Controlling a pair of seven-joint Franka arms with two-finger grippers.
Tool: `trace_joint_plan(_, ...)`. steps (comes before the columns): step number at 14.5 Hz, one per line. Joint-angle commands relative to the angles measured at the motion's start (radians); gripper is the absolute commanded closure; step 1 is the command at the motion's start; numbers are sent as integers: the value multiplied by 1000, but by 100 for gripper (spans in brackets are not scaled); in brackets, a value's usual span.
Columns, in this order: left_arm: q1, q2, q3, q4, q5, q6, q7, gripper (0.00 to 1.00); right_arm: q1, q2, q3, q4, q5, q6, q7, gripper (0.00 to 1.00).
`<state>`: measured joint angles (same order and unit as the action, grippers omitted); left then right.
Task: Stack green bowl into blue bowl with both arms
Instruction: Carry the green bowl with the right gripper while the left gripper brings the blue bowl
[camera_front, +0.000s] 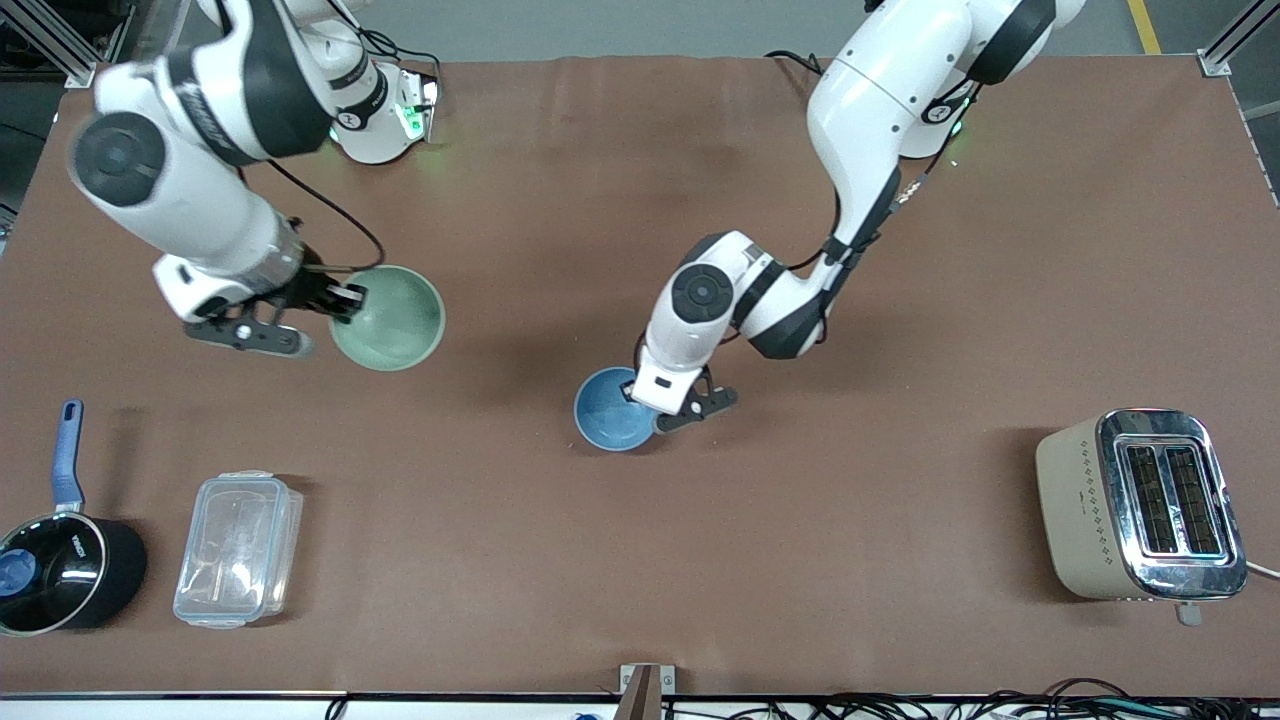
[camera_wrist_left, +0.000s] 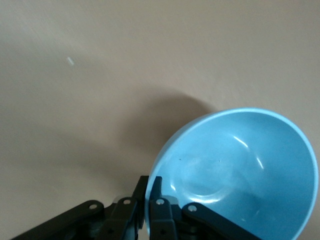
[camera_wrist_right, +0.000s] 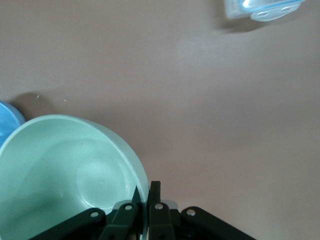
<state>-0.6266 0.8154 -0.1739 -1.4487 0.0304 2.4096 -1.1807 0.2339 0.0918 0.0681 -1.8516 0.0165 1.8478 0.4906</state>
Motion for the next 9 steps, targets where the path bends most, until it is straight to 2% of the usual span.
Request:
trace_joint_plan(1, -24, 10, 10, 24, -13, 11, -37, 66, -13, 114, 56, 101, 17, -3, 92, 100)
trace_joint_plan(3, -19, -5, 14, 25, -3, 10, -33, 0, -12, 141, 94, 98, 28, 48, 143, 100)
trace_joint_plan(6, 10, -103, 63, 25, 0, -12, -25, 0, -7, 172, 121, 98, 42, 94, 190, 100)
trace_joint_plan(9, 102, -231, 88, 27, 3, -151, 53, 0, 59, 233, 127, 100, 42, 192, 303, 100)
